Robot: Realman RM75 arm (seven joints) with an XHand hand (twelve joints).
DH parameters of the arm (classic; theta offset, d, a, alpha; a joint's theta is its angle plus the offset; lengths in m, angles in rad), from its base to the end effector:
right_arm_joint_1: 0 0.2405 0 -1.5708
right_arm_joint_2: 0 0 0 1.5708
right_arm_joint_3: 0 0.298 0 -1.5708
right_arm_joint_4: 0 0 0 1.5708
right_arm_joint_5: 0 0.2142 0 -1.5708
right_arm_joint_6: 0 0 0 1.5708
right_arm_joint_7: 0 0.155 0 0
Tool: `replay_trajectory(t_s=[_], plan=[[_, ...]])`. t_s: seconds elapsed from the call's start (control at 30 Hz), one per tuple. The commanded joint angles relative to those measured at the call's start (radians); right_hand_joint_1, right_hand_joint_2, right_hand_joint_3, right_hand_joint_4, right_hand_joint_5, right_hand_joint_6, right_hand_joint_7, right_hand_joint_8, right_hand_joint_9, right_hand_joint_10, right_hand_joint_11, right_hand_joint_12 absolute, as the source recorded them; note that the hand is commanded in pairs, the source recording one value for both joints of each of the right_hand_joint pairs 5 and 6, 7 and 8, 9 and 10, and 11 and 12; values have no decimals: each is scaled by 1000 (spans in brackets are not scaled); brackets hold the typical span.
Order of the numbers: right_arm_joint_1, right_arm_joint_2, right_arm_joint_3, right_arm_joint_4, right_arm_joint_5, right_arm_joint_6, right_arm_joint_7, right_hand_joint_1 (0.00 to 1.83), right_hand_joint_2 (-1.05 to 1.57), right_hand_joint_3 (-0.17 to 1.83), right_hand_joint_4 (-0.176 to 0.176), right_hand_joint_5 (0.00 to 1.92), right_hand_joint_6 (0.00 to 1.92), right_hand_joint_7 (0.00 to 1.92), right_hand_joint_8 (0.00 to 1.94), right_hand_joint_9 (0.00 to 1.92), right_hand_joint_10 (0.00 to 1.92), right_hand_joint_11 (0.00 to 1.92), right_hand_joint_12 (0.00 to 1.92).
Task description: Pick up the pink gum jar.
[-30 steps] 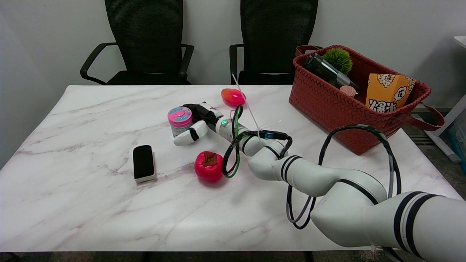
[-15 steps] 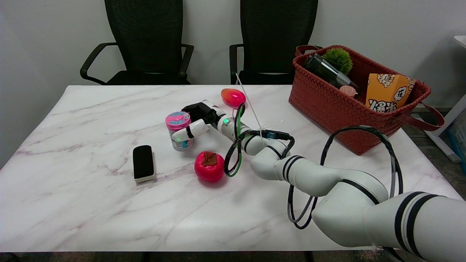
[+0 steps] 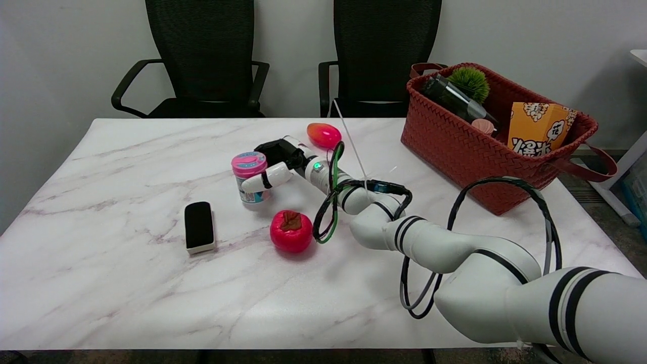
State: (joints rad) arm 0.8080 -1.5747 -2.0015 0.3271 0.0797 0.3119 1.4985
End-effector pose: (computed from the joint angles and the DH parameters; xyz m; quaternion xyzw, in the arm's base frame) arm -0.3249 -0.5541 0.1742 0.6033 -0.5008 0.3150 0.5348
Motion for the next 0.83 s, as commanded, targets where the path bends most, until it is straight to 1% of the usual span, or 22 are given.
replay_trajectory(t_s=[0.03, 0.27, 0.33, 0.37, 0.47, 0.6, 0.7, 0.83], plan=[[-40, 55, 29, 164, 2, 36, -4, 1493, 541, 506, 0, 852, 852, 1119, 1119, 1117, 1117, 915, 915], [-111, 152, 94, 436, 2, 27, -4, 1477, 659, 517, 0, 884, 884, 1148, 1148, 1143, 1143, 936, 936], [-138, 198, 109, 517, 2, 27, -4, 1465, 700, 520, 0, 895, 895, 1159, 1159, 1155, 1155, 943, 943], [-146, 206, 115, 545, 2, 25, -4, 1462, 718, 520, 0, 901, 901, 1163, 1163, 1159, 1159, 948, 948], [-191, 270, 153, 683, 2, -11, -4, 1458, 774, 525, 0, 926, 926, 1184, 1184, 1181, 1181, 965, 965], [-287, 353, 236, 876, 2, -88, -4, 1453, 851, 531, 0, 960, 960, 1210, 1210, 1209, 1209, 998, 998], [-358, 387, 313, 960, -1, -116, -4, 1489, 889, 533, 0, 974, 974, 1219, 1219, 1218, 1218, 1010, 1010], [-417, 415, 411, 1045, -5, -153, -6, 1484, 922, 536, 0, 984, 984, 1223, 1223, 1224, 1224, 1018, 1018]])
